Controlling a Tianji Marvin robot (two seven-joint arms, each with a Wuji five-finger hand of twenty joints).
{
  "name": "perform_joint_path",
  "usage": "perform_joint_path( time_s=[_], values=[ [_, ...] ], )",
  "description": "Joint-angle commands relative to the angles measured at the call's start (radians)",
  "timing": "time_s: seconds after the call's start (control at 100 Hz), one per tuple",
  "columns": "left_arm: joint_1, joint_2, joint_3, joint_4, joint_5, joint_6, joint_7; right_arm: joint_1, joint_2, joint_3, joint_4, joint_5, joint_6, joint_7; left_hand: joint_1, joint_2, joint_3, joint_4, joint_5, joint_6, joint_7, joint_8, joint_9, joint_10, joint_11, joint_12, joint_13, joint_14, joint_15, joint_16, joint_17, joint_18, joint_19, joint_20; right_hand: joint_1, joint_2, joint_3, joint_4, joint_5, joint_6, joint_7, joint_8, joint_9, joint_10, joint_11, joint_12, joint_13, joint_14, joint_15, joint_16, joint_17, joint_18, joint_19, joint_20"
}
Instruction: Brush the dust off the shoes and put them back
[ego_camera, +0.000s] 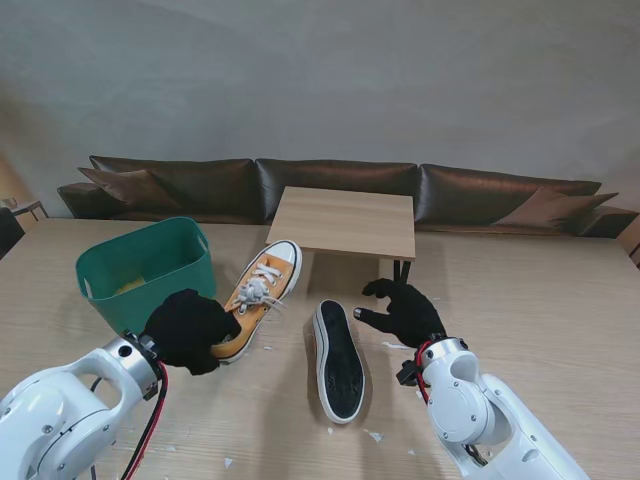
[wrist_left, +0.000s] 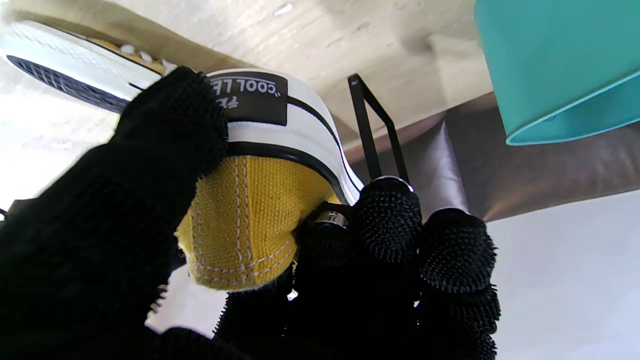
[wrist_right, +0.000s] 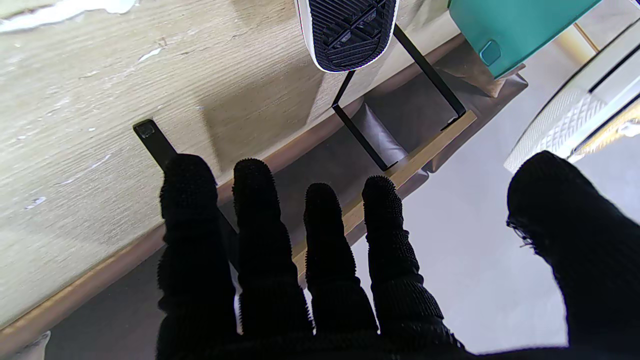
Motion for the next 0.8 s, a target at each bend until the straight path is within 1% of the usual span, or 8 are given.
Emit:
perform_joint_path(
  time_s=[0.0,0.28,0.49,0.6,0.79],
  values=[
    [-0.035,-0.001,-0.005,0.009,-0.015,-0.009,-0.008,0.0,-0.005,-0.003,0.0,-0.001,0.003,0.011,0.212,0.176,0.154,0.058,0.158,0.105,0.33,0.09,0.043,-0.121,0.007,0.036,0.059,-0.031,-0.007,0.008,0.01,0.002,-0.01,0.016,-0.009,0.04,0.019,0.006,-0.007,0.006,0.009,0.004,-0.002,0.014,0.012,-0.003,0.016,0.0,0.008,0.004,-0.278,0.02,0.004,0.019],
    [-0.168,0.001,0.023,0.114,-0.09,-0.041,-0.002,0.009,-0.006,-0.004,0.01,-0.001,0.007,0.007,0.214,0.18,0.152,0.056,0.155,0.108,0.328,0.094,0.039,-0.117,0.008,0.039,0.056,-0.027,-0.005,0.01,0.004,0.009,-0.013,0.024,-0.01,0.039,0.02,0.006,-0.007,0.005,0.009,0.003,-0.002,0.015,0.012,-0.004,0.018,-0.001,0.009,0.004,-0.278,0.019,0.005,0.019],
    [-0.289,0.004,0.073,0.203,-0.162,-0.058,-0.027,0.015,-0.006,-0.007,0.015,0.001,0.007,0.008,0.213,0.181,0.149,0.056,0.154,0.11,0.327,0.097,0.038,-0.118,0.008,0.04,0.053,-0.026,-0.005,0.01,0.005,0.011,-0.013,0.027,-0.01,0.04,0.019,0.006,-0.008,0.004,0.009,0.003,-0.001,0.015,0.012,-0.003,0.017,-0.002,0.009,0.004,-0.279,0.019,0.005,0.018],
    [-0.349,0.004,0.103,0.251,-0.216,-0.053,-0.049,0.019,-0.007,-0.009,0.02,0.003,0.01,0.009,0.216,0.183,0.148,0.055,0.151,0.112,0.326,0.099,0.034,-0.115,0.008,0.042,0.049,-0.024,-0.005,0.011,0.0,0.012,-0.016,0.029,-0.01,0.039,0.019,0.006,-0.007,0.004,0.009,0.004,-0.002,0.013,0.012,-0.003,0.017,-0.002,0.009,0.004,-0.279,0.018,0.005,0.018],
    [-0.438,0.004,0.149,0.329,-0.271,-0.051,-0.056,0.027,-0.009,-0.013,0.028,0.006,0.015,0.005,0.217,0.184,0.146,0.056,0.151,0.112,0.326,0.102,0.033,-0.116,0.011,0.043,0.048,-0.024,-0.004,0.011,0.001,0.013,-0.016,0.031,-0.009,0.04,0.019,0.006,-0.007,0.005,0.01,0.004,-0.002,0.015,0.012,-0.003,0.017,-0.001,0.009,0.004,-0.279,0.019,0.005,0.018]
  ],
)
